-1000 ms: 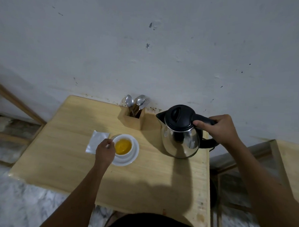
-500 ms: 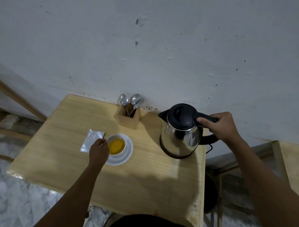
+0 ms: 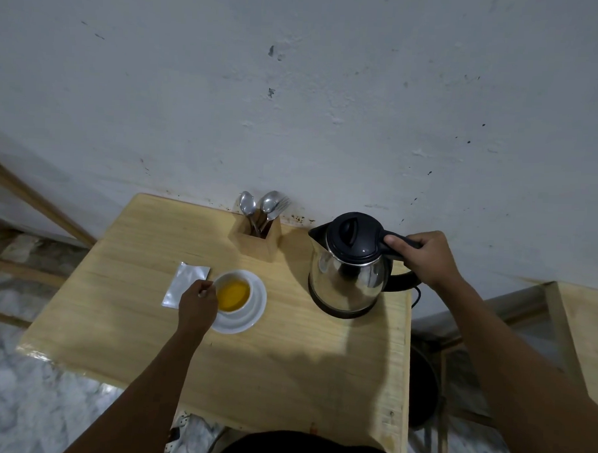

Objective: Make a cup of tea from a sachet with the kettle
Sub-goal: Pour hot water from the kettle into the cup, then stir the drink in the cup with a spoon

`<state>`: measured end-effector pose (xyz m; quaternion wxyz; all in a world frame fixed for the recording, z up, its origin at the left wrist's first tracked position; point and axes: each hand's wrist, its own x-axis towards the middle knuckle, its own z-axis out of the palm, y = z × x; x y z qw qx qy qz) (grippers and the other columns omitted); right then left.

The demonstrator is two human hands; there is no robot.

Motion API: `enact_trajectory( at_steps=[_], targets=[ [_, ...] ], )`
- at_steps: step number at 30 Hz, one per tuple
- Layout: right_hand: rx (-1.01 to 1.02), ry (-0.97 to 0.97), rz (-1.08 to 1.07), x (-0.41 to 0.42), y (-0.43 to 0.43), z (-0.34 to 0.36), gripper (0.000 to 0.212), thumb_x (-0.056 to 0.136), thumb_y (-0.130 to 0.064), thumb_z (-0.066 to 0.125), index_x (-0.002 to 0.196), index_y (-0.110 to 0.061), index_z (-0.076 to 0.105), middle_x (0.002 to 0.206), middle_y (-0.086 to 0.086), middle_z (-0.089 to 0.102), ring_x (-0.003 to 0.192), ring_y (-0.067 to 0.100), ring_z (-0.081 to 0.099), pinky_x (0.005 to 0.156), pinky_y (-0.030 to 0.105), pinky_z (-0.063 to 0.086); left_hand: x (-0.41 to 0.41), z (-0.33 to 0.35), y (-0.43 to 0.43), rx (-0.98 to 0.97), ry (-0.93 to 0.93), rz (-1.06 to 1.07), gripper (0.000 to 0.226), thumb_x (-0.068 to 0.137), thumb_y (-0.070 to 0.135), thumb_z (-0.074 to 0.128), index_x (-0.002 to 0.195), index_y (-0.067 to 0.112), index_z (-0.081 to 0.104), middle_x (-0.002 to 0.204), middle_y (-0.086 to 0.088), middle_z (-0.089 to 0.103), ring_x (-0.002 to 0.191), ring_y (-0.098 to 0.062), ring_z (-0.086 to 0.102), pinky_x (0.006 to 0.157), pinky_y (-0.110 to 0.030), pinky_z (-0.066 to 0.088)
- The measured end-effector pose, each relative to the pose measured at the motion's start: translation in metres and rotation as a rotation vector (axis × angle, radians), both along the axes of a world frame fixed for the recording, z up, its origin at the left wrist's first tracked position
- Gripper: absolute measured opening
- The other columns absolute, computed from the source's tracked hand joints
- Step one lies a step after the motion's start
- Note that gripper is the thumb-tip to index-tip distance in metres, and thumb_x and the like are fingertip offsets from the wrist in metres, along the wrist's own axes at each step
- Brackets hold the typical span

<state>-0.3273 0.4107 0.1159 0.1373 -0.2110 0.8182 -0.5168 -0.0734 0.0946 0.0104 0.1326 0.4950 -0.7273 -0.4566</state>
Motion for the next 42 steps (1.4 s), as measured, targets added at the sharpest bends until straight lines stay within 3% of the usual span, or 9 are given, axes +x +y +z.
enact_trajectory(
  at_steps=[4, 7, 12, 18, 22, 25, 27, 34, 42],
  targets=[
    [0.075, 0.057, -0.027, 0.003, -0.004, 0.001, 0.067, 0.082, -0.062, 0.062, 0.044, -0.013, 0.037, 0.038, -0.005, 0.031, 0.038, 0.013, 0.031, 0.047, 0.024, 0.027, 0.001, 0.003, -0.002, 0.010, 0.004, -0.029, 0.017, 0.092, 0.014, 0.051, 0.086, 0.003, 0.063, 0.083, -0.013, 0.065, 0.081, -0.028, 0.059, 0.075, -0.037, 0.043],
    [0.286, 0.202, -0.168, 0.012, -0.004, -0.002, 0.067, 0.082, -0.078, 0.039, 0.062, -0.016, 0.059, 0.056, 0.003, 0.056, 0.055, 0.021, 0.052, 0.055, 0.030, 0.037, 0.003, 0.004, -0.007, 0.033, -0.006, -0.061, 0.015, 0.092, 0.014, 0.053, 0.087, 0.006, 0.064, 0.077, -0.011, 0.064, 0.077, -0.029, 0.060, 0.075, -0.039, 0.046],
    [0.217, 0.552, -0.435, 0.049, -0.025, 0.009, 0.033, 0.091, -0.048, 0.053, 0.101, -0.020, 0.067, 0.104, 0.002, 0.063, 0.095, 0.021, 0.058, 0.081, 0.039, 0.045, 0.006, 0.007, -0.016, 0.069, -0.036, -0.128, 0.015, 0.091, 0.016, 0.055, 0.083, 0.008, 0.065, 0.068, -0.005, 0.060, 0.072, -0.027, 0.059, 0.073, -0.041, 0.047],
    [-0.017, 0.949, -0.196, 0.102, -0.110, 0.035, 0.009, 0.085, -0.018, 0.066, 0.089, -0.014, 0.072, 0.090, 0.004, 0.066, 0.084, 0.021, 0.061, 0.074, 0.038, 0.046, 0.009, 0.016, -0.030, 0.166, -0.075, -0.230, 0.016, 0.091, 0.015, 0.058, 0.076, 0.015, 0.063, 0.064, -0.004, 0.059, 0.067, -0.024, 0.056, 0.066, -0.033, 0.044],
    [0.149, 0.549, 0.038, 0.121, -0.180, 0.036, 0.018, 0.090, -0.031, 0.059, 0.101, -0.023, 0.069, 0.097, -0.006, 0.067, 0.080, 0.012, 0.063, 0.067, 0.030, 0.051, 0.008, 0.027, -0.041, 0.260, -0.094, -0.316, 0.013, 0.092, 0.014, 0.057, 0.080, 0.012, 0.062, 0.065, -0.006, 0.057, 0.059, -0.019, 0.054, 0.053, -0.024, 0.042],
    [0.327, 0.017, 0.129, 0.111, -0.222, 0.018, 0.030, 0.091, -0.040, 0.056, 0.117, -0.028, 0.064, 0.106, -0.008, 0.067, 0.094, 0.012, 0.063, 0.076, 0.029, 0.051, 0.005, 0.030, -0.051, 0.301, -0.150, -0.386, 0.007, 0.090, 0.017, 0.059, 0.086, 0.013, 0.065, 0.067, -0.006, 0.060, 0.059, -0.019, 0.056, 0.054, -0.025, 0.044],
    [0.404, -0.115, 0.113, 0.098, -0.244, 0.001, 0.035, 0.091, -0.040, 0.055, 0.122, -0.027, 0.061, 0.112, -0.005, 0.067, 0.103, 0.017, 0.062, 0.085, 0.034, 0.052, 0.002, 0.031, -0.059, 0.312, -0.191, -0.434, 0.008, 0.089, 0.019, 0.061, 0.092, 0.013, 0.066, 0.069, -0.003, 0.062, 0.059, -0.018, 0.057, 0.054, -0.024, 0.046],
    [0.607, -0.085, -0.012, 0.060, -0.285, -0.044, 0.034, 0.086, -0.037, 0.055, 0.117, -0.026, 0.062, 0.112, 0.002, 0.069, 0.103, 0.025, 0.064, 0.087, 0.037, 0.053, -0.005, 0.029, -0.079, 0.350, -0.223, -0.613, 0.006, 0.089, 0.018, 0.062, 0.084, 0.014, 0.063, 0.067, 0.000, 0.058, 0.055, -0.011, 0.053, 0.045, -0.015, 0.041],
    [0.751, 0.134, 0.012, 0.050, -0.302, -0.061, 0.022, 0.090, -0.044, 0.058, 0.102, -0.031, 0.072, 0.098, -0.002, 0.071, 0.093, 0.021, 0.066, 0.065, 0.027, 0.042, -0.007, 0.025, -0.091, 0.362, -0.185, -0.744, 0.009, 0.088, 0.017, 0.063, 0.081, 0.012, 0.059, 0.067, 0.002, 0.058, 0.054, -0.008, 0.053, 0.045, -0.012, 0.040]
  ],
)
